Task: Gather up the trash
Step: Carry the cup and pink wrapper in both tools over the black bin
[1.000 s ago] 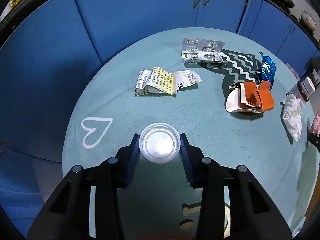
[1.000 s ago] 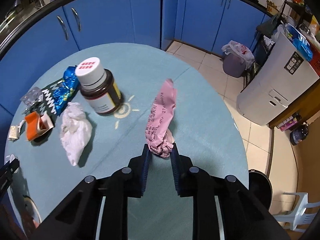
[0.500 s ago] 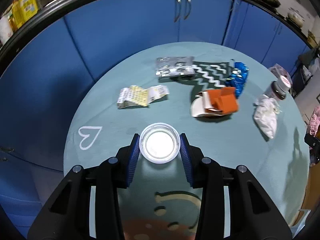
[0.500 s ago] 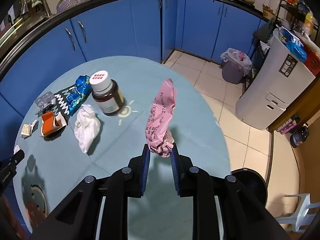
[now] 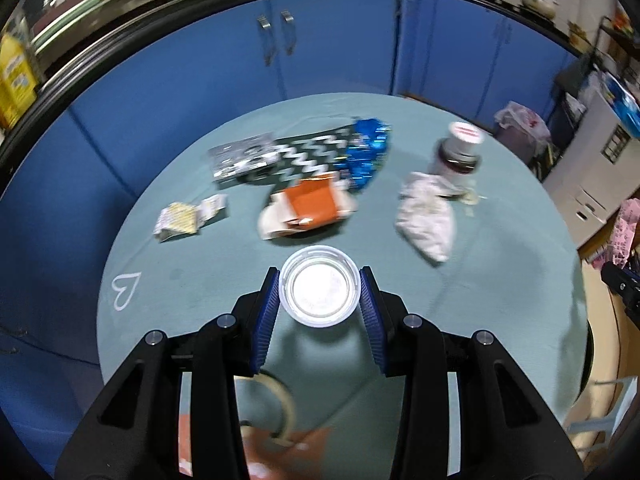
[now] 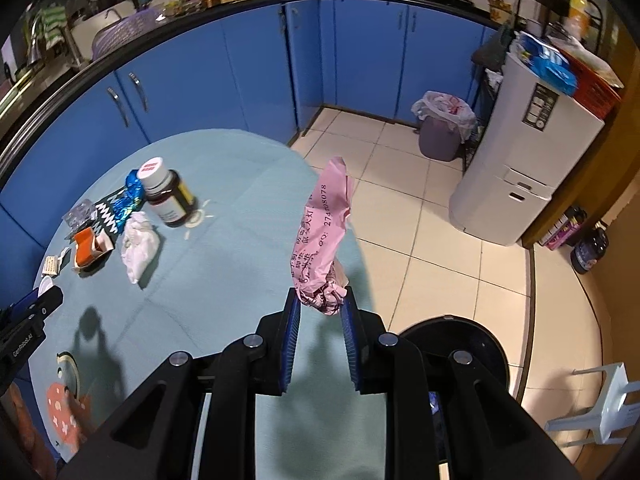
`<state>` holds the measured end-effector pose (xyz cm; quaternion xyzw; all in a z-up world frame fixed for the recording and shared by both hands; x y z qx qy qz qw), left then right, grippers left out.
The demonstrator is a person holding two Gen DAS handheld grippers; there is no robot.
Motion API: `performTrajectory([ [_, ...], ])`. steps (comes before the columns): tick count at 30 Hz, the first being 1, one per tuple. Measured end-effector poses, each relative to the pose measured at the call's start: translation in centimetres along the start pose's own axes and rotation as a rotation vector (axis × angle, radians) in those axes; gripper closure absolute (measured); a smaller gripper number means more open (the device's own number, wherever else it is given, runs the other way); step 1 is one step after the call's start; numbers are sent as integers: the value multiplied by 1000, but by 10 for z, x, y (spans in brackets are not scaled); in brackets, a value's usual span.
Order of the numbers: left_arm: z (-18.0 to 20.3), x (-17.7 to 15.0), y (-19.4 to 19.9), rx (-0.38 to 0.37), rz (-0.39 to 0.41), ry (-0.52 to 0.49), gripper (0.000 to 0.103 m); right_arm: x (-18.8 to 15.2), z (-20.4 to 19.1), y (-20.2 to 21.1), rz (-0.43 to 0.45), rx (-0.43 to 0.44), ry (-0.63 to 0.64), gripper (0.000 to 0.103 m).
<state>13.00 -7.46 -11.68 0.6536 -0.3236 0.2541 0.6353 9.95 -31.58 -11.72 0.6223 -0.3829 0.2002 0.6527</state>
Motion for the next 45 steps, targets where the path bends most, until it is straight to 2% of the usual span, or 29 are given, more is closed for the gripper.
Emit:
performTrajectory([
  [18, 120, 2, 18, -131, 17, -169, 62, -24, 89, 20, -6, -63, -111, 82],
  [33, 201, -1, 36, -244, 49, -296, 62, -35, 138, 24, -11, -90, -178, 82],
  [45, 250, -3, 44, -299, 67, -364, 62, -45, 167, 22, -22, -110, -214, 82],
])
Point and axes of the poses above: each gripper's, at about its wrist camera, not at the fingertips, and y roughly against the way its jaws point, z to its right, x to its top, the point moved 2 cm from there along -y, roughly the way its jaws point, and after that the axes turned 15 degrees about z, right-handed, at the moved point
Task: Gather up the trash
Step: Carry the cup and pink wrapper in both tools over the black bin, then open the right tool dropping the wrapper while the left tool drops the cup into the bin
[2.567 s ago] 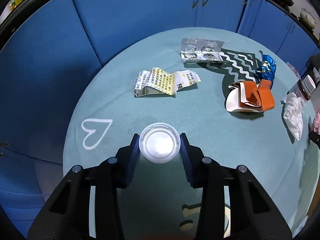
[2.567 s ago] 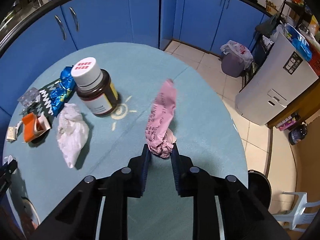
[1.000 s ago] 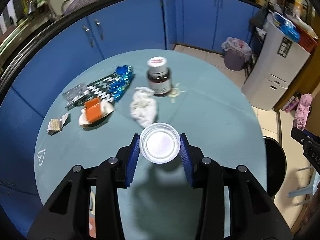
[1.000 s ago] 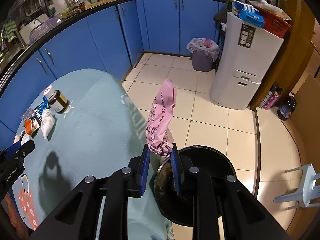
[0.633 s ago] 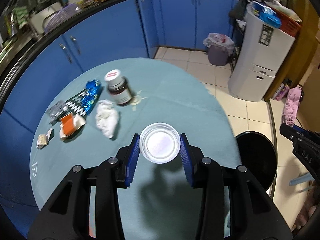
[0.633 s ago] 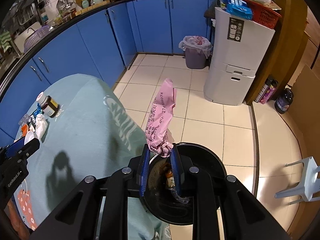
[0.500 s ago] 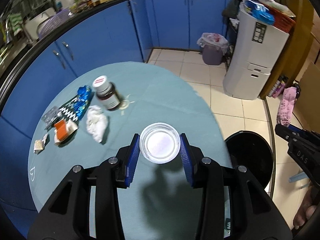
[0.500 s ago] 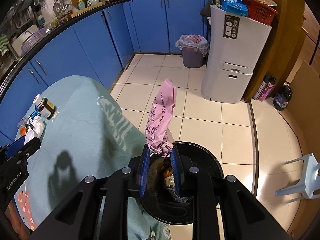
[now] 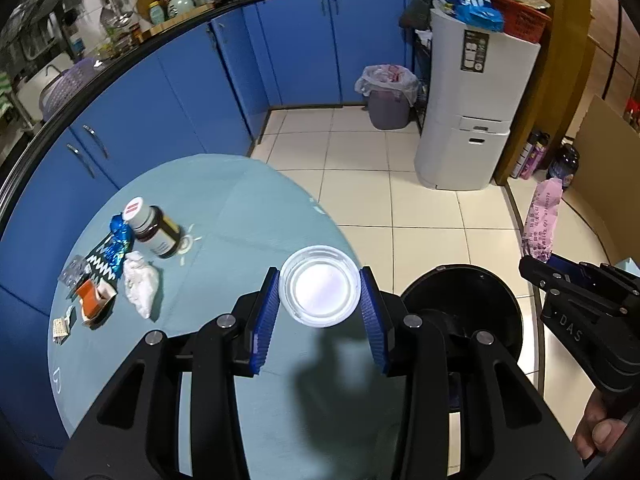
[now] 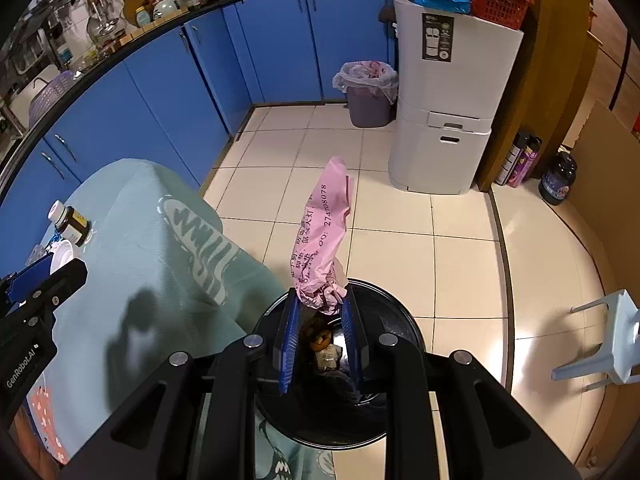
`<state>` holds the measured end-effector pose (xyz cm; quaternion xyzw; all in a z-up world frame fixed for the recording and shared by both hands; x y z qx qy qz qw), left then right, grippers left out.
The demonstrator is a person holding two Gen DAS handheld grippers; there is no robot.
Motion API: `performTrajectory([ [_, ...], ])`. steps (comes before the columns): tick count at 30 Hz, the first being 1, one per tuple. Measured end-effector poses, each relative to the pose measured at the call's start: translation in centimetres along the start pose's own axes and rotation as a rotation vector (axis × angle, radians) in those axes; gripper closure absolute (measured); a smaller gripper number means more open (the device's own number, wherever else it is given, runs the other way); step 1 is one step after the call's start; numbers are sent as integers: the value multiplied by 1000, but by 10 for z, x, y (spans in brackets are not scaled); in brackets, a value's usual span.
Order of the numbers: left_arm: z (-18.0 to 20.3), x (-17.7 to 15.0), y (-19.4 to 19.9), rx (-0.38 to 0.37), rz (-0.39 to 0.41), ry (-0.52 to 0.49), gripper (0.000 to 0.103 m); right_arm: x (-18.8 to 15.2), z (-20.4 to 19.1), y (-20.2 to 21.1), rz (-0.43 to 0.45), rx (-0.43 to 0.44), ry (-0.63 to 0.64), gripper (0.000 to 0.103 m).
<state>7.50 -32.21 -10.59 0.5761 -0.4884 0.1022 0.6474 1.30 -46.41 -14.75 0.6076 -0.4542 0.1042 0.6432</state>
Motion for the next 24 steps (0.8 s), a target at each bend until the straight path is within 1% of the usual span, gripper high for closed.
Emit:
performTrajectory([
  [11, 36, 8, -8, -35, 4, -47, 62, -3, 26, -5, -10, -10, -31, 82],
  [21, 66, 13, -14, -91, -3, -83, 60, -4, 45, -9, -14, -25, -59, 82],
  [23, 69, 13, -14, -84, 3, -92, 54, -5, 50, -10, -15, -28, -65, 82],
  [24, 70, 13, -14, -77, 6, -94, 43, -6, 51, -10, -16, -29, -68, 82],
])
Point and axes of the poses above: each gripper's, at about its wrist camera, not at the fingertips, and y roughly against the way its jaws point, z to its right, x to its top, the point moved 2 cm from there along -y, roughly the way its jaws point, and after that the axes turned 15 degrees about z, right-handed, at the moved point
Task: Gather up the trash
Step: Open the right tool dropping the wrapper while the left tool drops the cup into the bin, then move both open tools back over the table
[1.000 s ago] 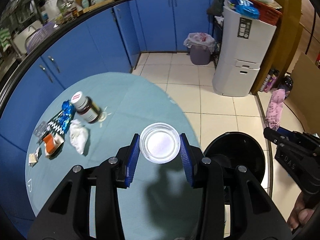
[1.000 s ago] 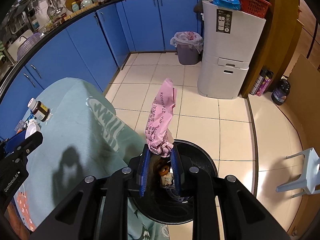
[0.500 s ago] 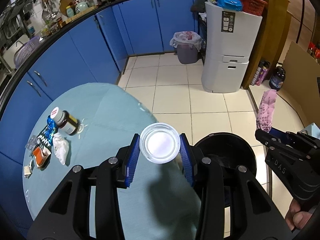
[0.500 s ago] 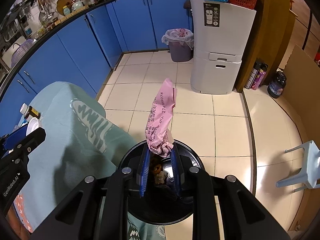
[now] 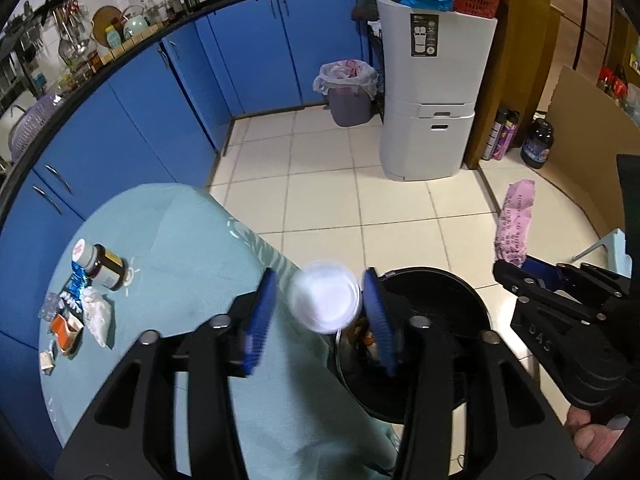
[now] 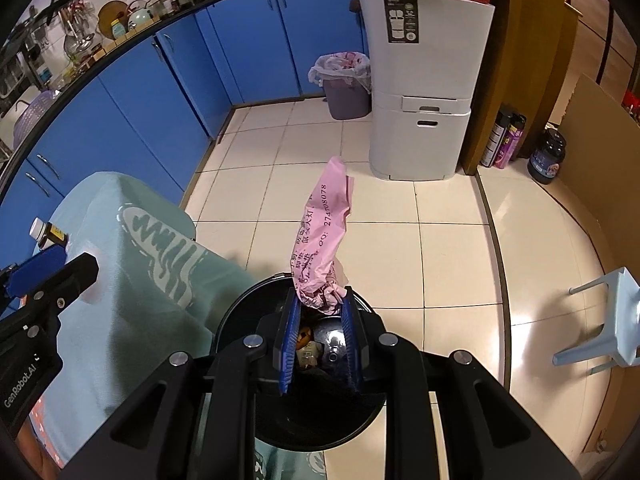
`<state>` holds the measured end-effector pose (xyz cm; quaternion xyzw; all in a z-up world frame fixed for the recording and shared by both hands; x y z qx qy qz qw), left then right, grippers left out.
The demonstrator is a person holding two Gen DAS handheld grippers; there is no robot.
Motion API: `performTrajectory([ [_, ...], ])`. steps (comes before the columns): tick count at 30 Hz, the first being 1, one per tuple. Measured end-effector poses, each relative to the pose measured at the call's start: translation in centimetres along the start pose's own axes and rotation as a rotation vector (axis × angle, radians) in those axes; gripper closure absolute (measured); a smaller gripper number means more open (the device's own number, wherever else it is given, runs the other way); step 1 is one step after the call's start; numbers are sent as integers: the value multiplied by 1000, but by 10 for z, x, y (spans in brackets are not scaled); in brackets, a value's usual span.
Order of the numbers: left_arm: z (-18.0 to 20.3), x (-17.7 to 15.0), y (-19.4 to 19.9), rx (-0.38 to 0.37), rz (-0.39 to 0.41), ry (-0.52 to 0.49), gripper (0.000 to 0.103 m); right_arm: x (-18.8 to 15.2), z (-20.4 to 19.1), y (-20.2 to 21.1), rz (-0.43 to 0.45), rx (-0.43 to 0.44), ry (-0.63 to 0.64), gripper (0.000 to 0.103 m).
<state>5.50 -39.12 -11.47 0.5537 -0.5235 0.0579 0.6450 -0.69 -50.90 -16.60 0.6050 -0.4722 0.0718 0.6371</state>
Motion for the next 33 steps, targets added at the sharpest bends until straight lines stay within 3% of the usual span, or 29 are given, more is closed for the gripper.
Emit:
performTrajectory([
  [1, 0, 0, 1, -7, 1, 9, 27, -1, 1, -1, -2, 0, -3, 82],
  [3, 0, 2, 4, -8, 21, 19, 16, -1, 3, 0, -3, 0, -4, 82],
  [15, -18, -3, 1, 52, 0, 54, 14, -8, -6, -7, -35, 38, 2, 82],
  [18, -20, -4, 3, 52, 2, 54, 14, -10, -10, -10, -50, 52, 8, 71],
  [19, -20, -5, 4, 51, 2, 54, 14, -10, -11, -10, -50, 57, 7, 50],
  [21, -20, -5, 4, 50, 2, 53, 14, -10, -14, -9, -45, 67, 13, 23],
  [33, -33, -7, 11, 52, 9, 78, 14, -6, -24, 3, -17, 44, 44, 23],
])
Point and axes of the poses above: each gripper's, at about its wrist camera, not at the fingertips, and y roughly against the way its jaws point, z to its right, x to its top, the point moved 2 cm from there along -y, roughly the way its jaws point, and after that the axes turned 15 degrees about z, right-handed, at the moved point
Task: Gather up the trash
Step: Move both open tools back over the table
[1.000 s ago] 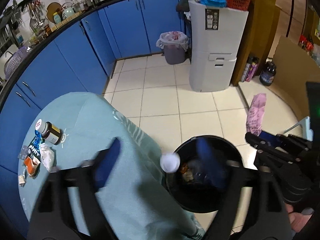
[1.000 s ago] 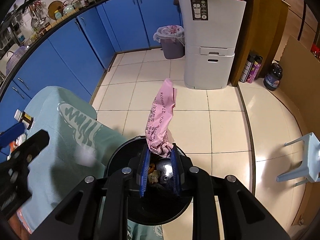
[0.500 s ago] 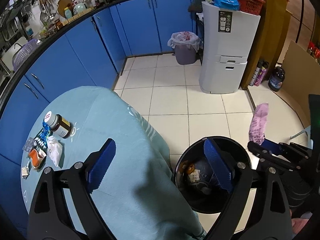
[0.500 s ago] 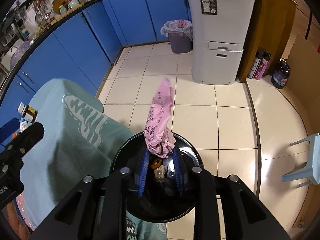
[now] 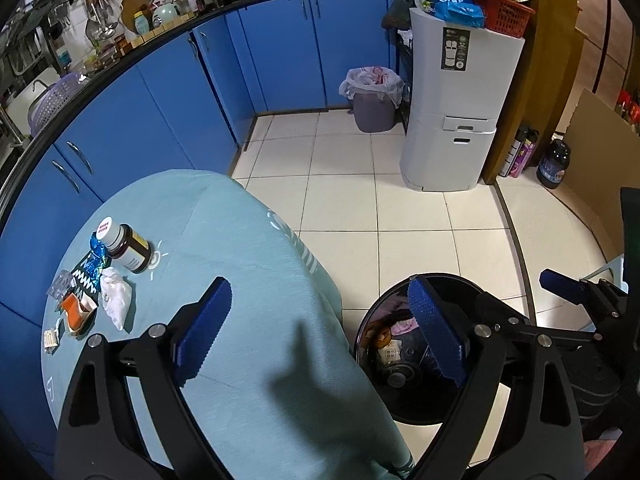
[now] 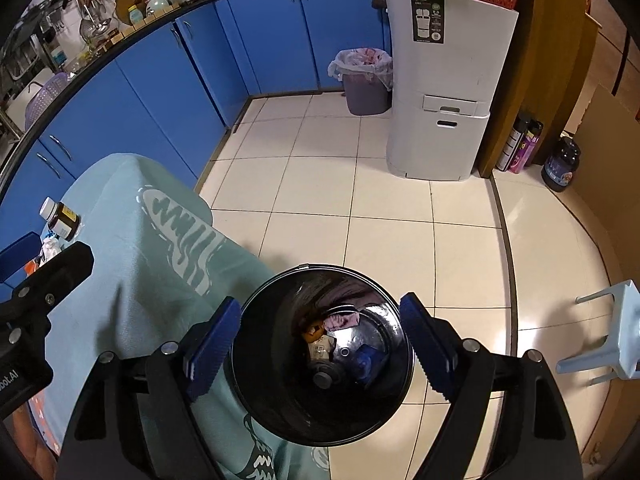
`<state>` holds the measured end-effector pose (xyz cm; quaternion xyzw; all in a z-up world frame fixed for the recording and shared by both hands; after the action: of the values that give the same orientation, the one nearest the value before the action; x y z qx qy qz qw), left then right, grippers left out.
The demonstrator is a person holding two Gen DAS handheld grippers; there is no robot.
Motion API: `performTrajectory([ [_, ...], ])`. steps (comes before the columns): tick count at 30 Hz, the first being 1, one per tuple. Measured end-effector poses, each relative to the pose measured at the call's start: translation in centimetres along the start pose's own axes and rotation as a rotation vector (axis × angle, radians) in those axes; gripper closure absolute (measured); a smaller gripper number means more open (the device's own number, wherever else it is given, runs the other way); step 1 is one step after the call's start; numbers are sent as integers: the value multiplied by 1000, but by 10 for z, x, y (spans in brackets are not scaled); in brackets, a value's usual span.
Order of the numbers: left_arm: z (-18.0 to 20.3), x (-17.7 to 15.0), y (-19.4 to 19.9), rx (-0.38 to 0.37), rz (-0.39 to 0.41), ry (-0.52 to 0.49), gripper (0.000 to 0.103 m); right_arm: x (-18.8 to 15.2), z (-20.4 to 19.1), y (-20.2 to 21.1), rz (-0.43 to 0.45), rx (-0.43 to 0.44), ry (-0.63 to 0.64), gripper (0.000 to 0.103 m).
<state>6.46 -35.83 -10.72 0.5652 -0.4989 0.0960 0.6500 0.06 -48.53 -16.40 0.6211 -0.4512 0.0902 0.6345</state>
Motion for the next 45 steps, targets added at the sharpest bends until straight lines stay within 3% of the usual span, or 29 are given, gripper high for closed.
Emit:
performTrajectory([
  [24, -35, -3, 19, 5, 29, 76, 14, 6, -34, 17, 23, -9, 50, 23],
  [28, -49, -6, 22, 16, 31, 99, 14, 8, -46, 18, 29, 4, 60, 13],
  [37, -101, -20, 26, 77, 26, 168, 13, 10, -92, 12, 17, 99, 93, 9],
  [40, -128, -26, 28, 122, 34, 208, 7, 8, -123, 7, 12, 197, 172, 7],
  [45, -182, -39, 28, 211, 32, 276, 3, 5, -168, -3, -6, 220, 259, 7],
])
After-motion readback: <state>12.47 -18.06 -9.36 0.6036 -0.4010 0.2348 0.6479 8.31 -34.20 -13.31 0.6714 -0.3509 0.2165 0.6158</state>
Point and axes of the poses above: each gripper's, at about its wrist camera, not at the fingertips, and y roughly against the way its jaws point, z to its right, x to its top, the point moved 2 cm from there along -y, roughly the way its jaws point, and after that the axes turned 15 degrees about z, right-handed, at the moved point
